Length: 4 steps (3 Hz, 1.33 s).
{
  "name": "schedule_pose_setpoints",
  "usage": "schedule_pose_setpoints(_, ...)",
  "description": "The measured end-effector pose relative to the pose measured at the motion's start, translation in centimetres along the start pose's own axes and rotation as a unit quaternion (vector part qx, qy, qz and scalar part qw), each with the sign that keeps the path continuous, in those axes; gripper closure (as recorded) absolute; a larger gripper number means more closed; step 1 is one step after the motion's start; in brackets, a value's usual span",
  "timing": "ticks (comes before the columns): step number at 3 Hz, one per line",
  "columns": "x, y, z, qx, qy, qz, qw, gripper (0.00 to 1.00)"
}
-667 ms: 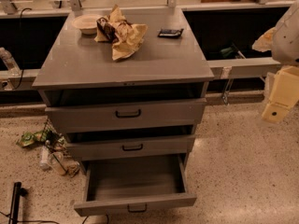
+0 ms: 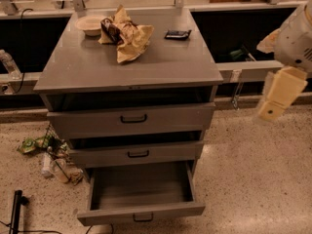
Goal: Place brown chip bag into bottom drawer
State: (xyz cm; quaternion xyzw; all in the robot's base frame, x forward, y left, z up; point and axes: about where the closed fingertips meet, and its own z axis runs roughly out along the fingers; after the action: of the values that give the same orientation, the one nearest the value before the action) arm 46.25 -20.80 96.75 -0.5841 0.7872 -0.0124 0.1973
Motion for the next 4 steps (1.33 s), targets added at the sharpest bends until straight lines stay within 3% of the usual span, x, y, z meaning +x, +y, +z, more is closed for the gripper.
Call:
schedule_pose_setpoints(1, -2.5, -3.4, 3.1, 0.018, -0.075, 0.029, 0.9966, 0.00)
schedule_pose_setpoints(2, -6.3, -6.6, 6.4, 0.052, -0.126, 0.043, 0.9898, 0.00)
schedule_pose_setpoints(3, -7.8, -8.7, 6.3, 0.090, -0.151, 0.047, 0.9833, 0.00)
schedule_pose_setpoints(4, -8.0, -8.9, 6.4, 0.093, -0.154, 0.047, 0.9826, 0.00)
